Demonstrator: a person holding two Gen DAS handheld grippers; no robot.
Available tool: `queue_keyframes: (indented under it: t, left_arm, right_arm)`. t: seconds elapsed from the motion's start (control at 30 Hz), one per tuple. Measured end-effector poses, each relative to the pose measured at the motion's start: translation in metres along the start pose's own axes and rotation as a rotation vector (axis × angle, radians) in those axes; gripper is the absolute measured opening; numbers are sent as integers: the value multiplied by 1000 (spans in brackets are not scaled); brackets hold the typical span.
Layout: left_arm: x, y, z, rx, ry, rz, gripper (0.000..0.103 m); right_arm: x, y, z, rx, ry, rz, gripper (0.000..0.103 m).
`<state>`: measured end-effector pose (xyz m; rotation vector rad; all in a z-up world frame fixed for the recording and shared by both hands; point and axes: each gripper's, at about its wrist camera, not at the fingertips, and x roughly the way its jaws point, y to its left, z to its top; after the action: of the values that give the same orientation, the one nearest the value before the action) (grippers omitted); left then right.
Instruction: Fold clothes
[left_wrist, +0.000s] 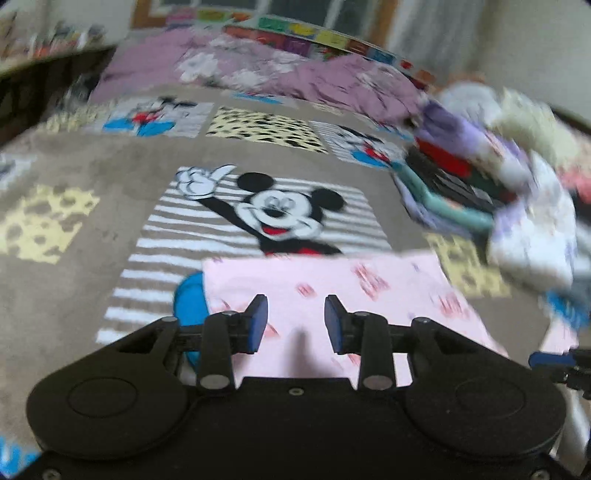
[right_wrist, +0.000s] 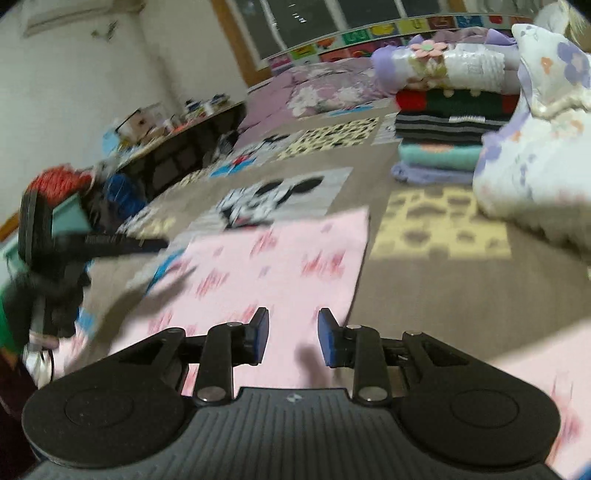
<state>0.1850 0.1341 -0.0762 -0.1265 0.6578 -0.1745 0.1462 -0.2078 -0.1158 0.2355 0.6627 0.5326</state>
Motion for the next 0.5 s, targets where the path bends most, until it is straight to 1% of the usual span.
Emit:
queue_keyframes:
  t: [0.07,0.1,0.13,0.17,0.23,0.3,0.37,0.47,0.5]
  left_arm:
    - [-22,-24,-19,62,-29,4,34]
    - [-33,-36,-32,84,-38,0,38]
    - [-43,-49,-46,111,-39,-13,39]
    - [-53,-61,-61,139,-39,-21,39]
    - [-69,-89,-92,207,-35,-6,39]
    - [-81,-113,-116,266,-36,-2,39]
    - [-91,-129,-133,293,-40,-14,39]
    - [-96,-146,-154,319,-52,-16,39]
    - [-92,-150,-163,359,-30,-4,40]
  right_arm:
    - [-11,14,-20,-16,3,6,31]
    - [-17,21,-29,-30,-7,-3,31]
    - [-24,29,-39,-44,-17,-13,31]
    - [-29,34,-46,-55,-27,-17,31]
    - [-42,48,-63,-97,-55,-32,31]
    - [-50,62,-75,-151,-68,-15,31]
    - [-61,74,-89,-199,-88,-3,31]
    - [-70,87,-107,-280,-97,-27,31]
    - [-68,88,-113,-306,-60,-53,30]
